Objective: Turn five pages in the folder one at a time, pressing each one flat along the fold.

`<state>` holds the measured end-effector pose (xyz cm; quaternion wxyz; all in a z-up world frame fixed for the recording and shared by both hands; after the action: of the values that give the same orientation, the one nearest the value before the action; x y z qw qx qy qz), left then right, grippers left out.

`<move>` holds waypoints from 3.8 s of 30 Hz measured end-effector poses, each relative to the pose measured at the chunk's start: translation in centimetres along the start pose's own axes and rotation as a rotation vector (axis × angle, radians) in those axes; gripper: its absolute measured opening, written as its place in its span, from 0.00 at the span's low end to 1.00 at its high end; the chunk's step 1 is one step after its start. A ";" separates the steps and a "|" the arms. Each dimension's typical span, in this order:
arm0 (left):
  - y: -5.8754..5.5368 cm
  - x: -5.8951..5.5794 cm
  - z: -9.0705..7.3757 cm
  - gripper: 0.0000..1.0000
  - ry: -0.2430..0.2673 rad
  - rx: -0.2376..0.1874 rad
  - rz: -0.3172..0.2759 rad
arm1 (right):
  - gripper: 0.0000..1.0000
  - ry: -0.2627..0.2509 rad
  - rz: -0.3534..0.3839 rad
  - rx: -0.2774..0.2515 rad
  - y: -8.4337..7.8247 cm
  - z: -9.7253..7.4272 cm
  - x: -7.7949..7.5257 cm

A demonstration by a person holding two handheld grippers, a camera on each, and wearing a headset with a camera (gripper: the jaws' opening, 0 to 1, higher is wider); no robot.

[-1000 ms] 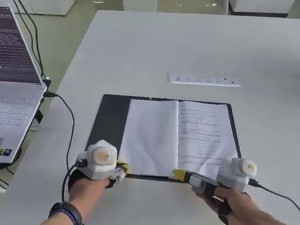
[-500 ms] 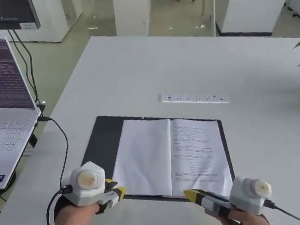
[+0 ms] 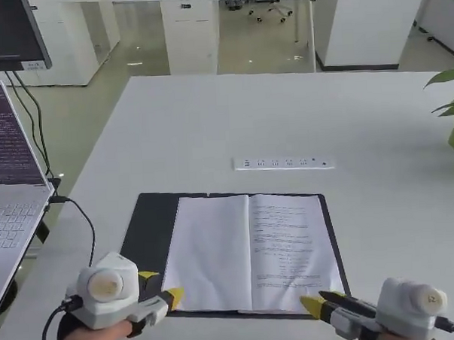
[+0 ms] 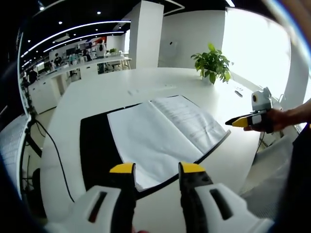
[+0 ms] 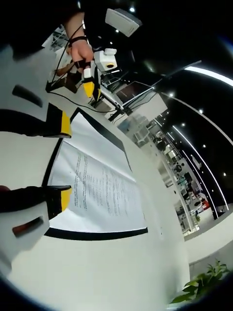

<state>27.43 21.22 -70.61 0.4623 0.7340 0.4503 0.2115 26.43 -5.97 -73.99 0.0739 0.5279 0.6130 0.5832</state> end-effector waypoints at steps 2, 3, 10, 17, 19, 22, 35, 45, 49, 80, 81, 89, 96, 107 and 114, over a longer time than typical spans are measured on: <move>0.4 -0.1 -0.4 0.36 0.001 -0.010 0.002 | 0.40 -0.005 -0.023 -0.009 0.6 -0.4 -0.1; 0.5 0.0 -0.6 0.38 0.003 -0.016 0.002 | 0.41 -0.010 -0.039 -0.014 1.0 -0.8 -0.2; 1.3 -0.3 -2.3 0.47 0.019 -0.046 -0.009 | 0.47 -0.029 -0.091 -0.034 2.9 -2.7 -0.6; 1.7 -0.6 -4.1 0.53 0.036 -0.073 -0.025 | 0.55 -0.073 -0.096 -0.067 3.4 -4.8 -1.0; 1.9 -0.5 -4.6 0.55 0.050 -0.086 -0.037 | 0.57 -0.089 -0.109 -0.078 3.6 -5.5 -0.9; 2.1 -0.4 -5.3 0.58 0.063 -0.102 -0.044 | 0.60 -0.101 -0.145 -0.075 3.6 -6.5 -0.5; 2.4 -1.6 -5.4 0.65 0.055 -0.105 -0.042 | 0.68 -0.127 -0.134 -0.075 2.6 -8.3 0.0; 2.4 -2.5 -4.8 0.64 0.040 -0.099 -0.048 | 0.69 -0.120 -0.130 -0.059 2.2 -8.7 0.2; 2.4 -3.0 -4.5 0.64 0.025 -0.094 -0.045 | 0.70 -0.119 -0.132 -0.066 2.4 -8.6 0.5; 5.8 -10.3 3.6 0.63 -0.241 -0.019 0.105 | 0.71 -0.139 -0.083 -0.077 1.4 -10.9 0.9; 5.9 -10.6 3.9 0.62 -0.251 -0.015 0.113 | 0.71 -0.143 -0.079 -0.083 1.5 -11.1 0.9; 6.5 -13.7 6.7 0.62 -0.333 0.014 0.168 | 0.71 -0.148 -0.073 -0.067 1.0 -11.5 0.8; 6.4 -16.4 9.8 0.61 -0.394 0.029 0.180 | 0.71 -0.153 -0.068 -0.074 1.1 -11.7 0.6; 4.6 -20.0 14.8 0.63 -0.462 0.078 0.201 | 0.71 -0.151 -0.065 -0.048 0.9 -11.3 0.1; 3.5 -21.7 17.7 0.62 -0.467 0.108 0.235 | 0.70 -0.156 -0.047 -0.029 0.5 -10.7 -0.6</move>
<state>30.94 -6.63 -73.78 0.4861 0.8339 0.2536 0.0641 19.44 -13.33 -70.60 0.1428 0.5560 0.6093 0.5470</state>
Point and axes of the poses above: the centre of the closed fingertips' face, and the gripper's own axes: z roughly forward along the fingers, x roughly to its left, y roughly out of its top, the point moved 1 cm from there along -z, roughly backward along the fingers, and after that the axes turned 7 degrees about -x, right-handed, at the moved point
